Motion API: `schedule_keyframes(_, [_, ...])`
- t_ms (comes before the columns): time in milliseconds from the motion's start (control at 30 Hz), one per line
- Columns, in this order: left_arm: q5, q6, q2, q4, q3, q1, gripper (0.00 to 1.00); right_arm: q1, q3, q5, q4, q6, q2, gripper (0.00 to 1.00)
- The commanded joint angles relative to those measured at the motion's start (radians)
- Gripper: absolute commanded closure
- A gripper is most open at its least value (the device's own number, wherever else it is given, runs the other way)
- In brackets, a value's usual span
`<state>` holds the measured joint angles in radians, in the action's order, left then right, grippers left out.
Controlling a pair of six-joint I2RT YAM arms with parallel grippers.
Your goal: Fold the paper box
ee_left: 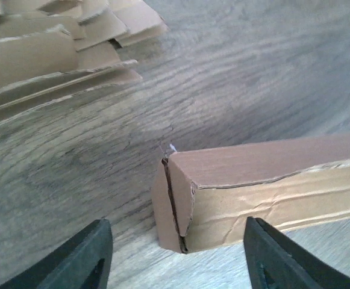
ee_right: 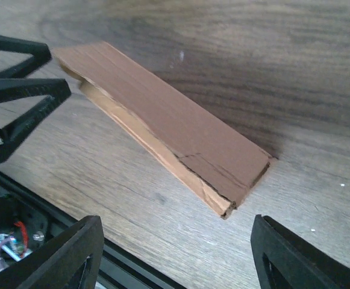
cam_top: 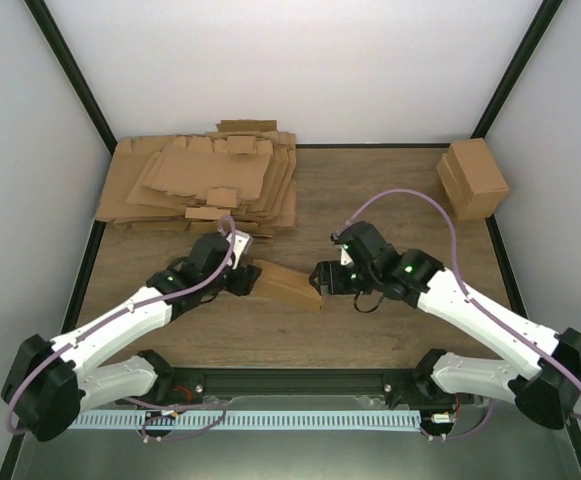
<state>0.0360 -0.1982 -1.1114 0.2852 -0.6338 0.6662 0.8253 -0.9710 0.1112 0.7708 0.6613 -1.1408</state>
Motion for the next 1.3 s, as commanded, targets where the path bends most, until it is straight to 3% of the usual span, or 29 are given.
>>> schedule_keyframes(0, [-0.041,-0.03,0.079,0.087,-0.071,0.001,0.34,-0.053,-0.004,0.079,-0.057,-0.017,0.074,0.3])
schedule_keyframes(67, [-0.047,-0.052,0.103,0.115,-0.097,0.001,0.29,-0.086,0.011,0.114,-0.075,-0.012,0.073,0.31])
schedule_keyframes(200, [-0.11,-0.201,0.099,0.185,-0.171,-0.006,0.01,-0.141,0.04,0.14,-0.113,0.032,0.063,0.36])
schedule_keyframes(233, [-0.115,-0.23,0.094,0.203,-0.193,-0.009,0.0,-0.149,0.05,0.14,-0.126,0.048,0.066,0.36])
schedule_keyframes(333, [-0.286,-0.468,0.081,0.359,-0.266,-0.027,0.0,-0.156,0.079,0.124,-0.162,0.104,0.1,0.35])
schedule_keyframes(367, [-0.263,-0.491,0.078,0.385,-0.282,-0.051,0.0,-0.157,0.093,0.119,-0.176,0.124,0.116,0.34])
schedule_keyframes(567, [0.24,-0.507,0.027,0.234,-0.232,-0.22,0.0,-0.158,0.188,0.141,-0.255,0.253,0.185,0.34])
schedule_keyframes(767, [0.445,-0.624,-0.023,0.12,-0.176,-0.252,0.02,-0.157,0.228,0.126,-0.246,0.333,0.179,0.29])
schedule_keyframes(1000, [0.512,-0.701,-0.049,0.027,-0.104,-0.252,0.03,-0.158,0.284,0.19,-0.31,0.373,0.152,0.28])
schedule_keyframes(1267, [0.487,-0.711,-0.068,0.031,-0.072,-0.252,0.11,-0.158,0.299,0.137,-0.307,0.423,0.142,0.31])
